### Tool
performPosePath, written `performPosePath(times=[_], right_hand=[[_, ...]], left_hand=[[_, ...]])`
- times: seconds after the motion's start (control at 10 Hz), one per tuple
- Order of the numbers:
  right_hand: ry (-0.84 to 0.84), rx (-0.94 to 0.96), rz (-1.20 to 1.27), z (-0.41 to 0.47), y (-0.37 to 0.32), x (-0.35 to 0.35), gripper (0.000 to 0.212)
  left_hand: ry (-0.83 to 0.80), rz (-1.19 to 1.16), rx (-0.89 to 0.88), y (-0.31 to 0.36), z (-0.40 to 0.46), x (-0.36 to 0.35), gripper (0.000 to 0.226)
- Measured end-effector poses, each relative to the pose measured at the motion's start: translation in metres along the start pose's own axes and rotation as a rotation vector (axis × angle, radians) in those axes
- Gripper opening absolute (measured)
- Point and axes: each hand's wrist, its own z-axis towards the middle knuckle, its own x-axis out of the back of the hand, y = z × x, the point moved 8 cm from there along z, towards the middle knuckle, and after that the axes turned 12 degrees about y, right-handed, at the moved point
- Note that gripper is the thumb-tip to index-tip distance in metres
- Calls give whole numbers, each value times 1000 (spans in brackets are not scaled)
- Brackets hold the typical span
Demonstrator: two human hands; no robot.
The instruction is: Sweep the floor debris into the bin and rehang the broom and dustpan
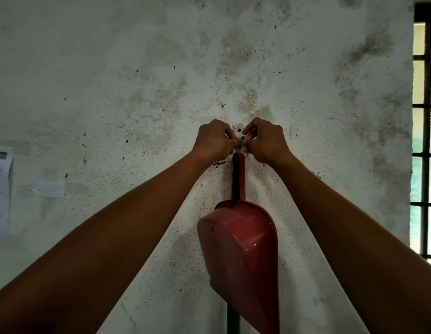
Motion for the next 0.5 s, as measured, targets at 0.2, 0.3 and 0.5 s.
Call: performPosePath(times=[0.2, 0.3, 0.5], right_hand=[[28, -53, 36, -15, 16, -3, 17], [20, -116, 84, -27, 22, -4, 19], [7, -212, 87, -58, 33, 13, 8]], left_hand=[[16, -43, 49, -16, -12, -8, 11], [1, -91, 80, -20, -24, -7, 9], [29, -92, 80, -30, -47, 16, 6]])
